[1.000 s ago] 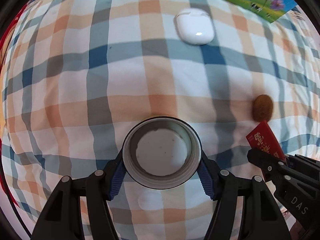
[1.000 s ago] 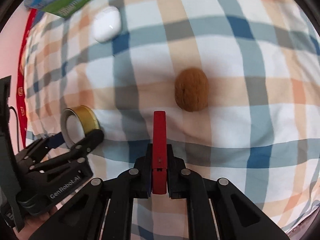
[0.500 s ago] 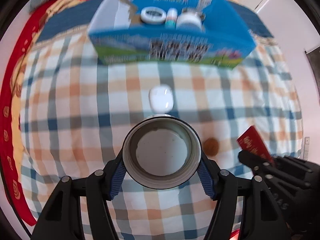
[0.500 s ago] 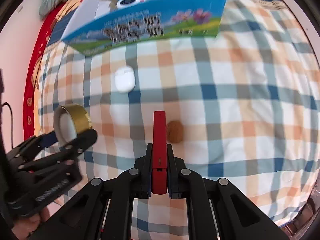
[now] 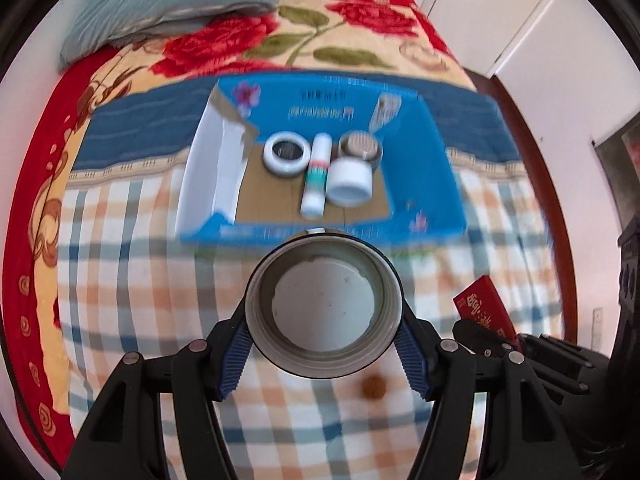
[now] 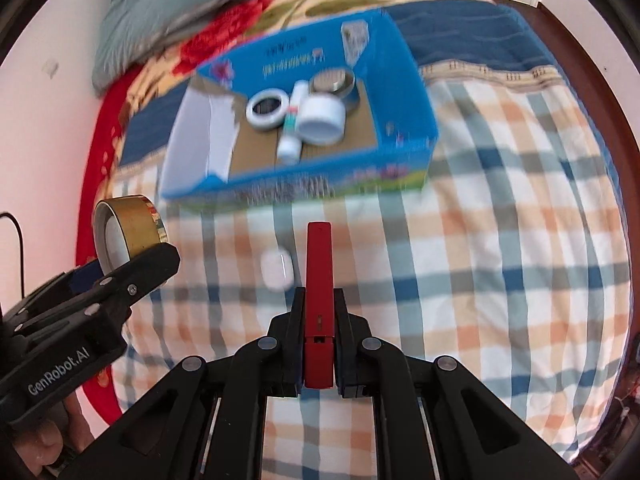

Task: Organize rigid objects
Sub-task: 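Carry the tin into the box with the left tool while the right tool carries the eraser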

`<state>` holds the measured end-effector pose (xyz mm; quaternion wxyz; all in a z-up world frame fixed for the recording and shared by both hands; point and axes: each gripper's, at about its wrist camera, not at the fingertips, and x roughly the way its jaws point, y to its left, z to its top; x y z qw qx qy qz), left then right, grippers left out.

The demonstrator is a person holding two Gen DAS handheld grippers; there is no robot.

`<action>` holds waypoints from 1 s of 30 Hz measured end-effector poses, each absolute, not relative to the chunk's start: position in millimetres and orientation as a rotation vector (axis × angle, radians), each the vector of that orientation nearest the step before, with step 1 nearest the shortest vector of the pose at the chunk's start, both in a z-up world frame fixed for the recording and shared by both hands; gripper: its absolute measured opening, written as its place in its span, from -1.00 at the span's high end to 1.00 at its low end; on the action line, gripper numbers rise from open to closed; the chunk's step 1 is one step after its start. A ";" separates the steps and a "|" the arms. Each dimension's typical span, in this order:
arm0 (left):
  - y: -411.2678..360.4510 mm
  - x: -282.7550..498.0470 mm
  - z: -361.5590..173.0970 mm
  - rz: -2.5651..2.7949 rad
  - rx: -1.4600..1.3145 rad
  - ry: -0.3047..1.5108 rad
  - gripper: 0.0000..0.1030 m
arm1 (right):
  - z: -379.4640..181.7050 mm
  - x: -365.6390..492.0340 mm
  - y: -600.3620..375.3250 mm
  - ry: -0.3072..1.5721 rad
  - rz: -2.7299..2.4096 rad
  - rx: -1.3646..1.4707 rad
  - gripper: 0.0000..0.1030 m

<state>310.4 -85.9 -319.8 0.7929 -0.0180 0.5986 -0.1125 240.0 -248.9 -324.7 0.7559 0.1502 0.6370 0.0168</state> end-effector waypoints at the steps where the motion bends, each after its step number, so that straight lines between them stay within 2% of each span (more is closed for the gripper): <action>1: -86.6 322.8 -318.3 -0.244 -0.046 1.281 -0.21 | -320.7 250.6 -252.1 1.376 0.036 0.336 0.79; 8: -87.6 401.6 -338.0 -0.246 -0.033 1.280 -0.21 | -331.4 322.1 -257.7 1.331 0.009 0.348 0.79; 17: -79.0 475.7 -446.5 -0.193 0.023 1.438 -0.21 | -410.3 416.2 -258.8 1.403 -0.073 0.333 0.78; 22: -78.4 489.6 -488.7 -0.192 0.036 1.522 -0.21 | -446.0 442.5 -249.3 1.461 -0.101 0.266 0.78; 30: -82.4 492.1 -526.4 -0.222 0.111 1.624 -0.21 | -490.2 458.1 -241.2 1.563 -0.148 0.111 0.78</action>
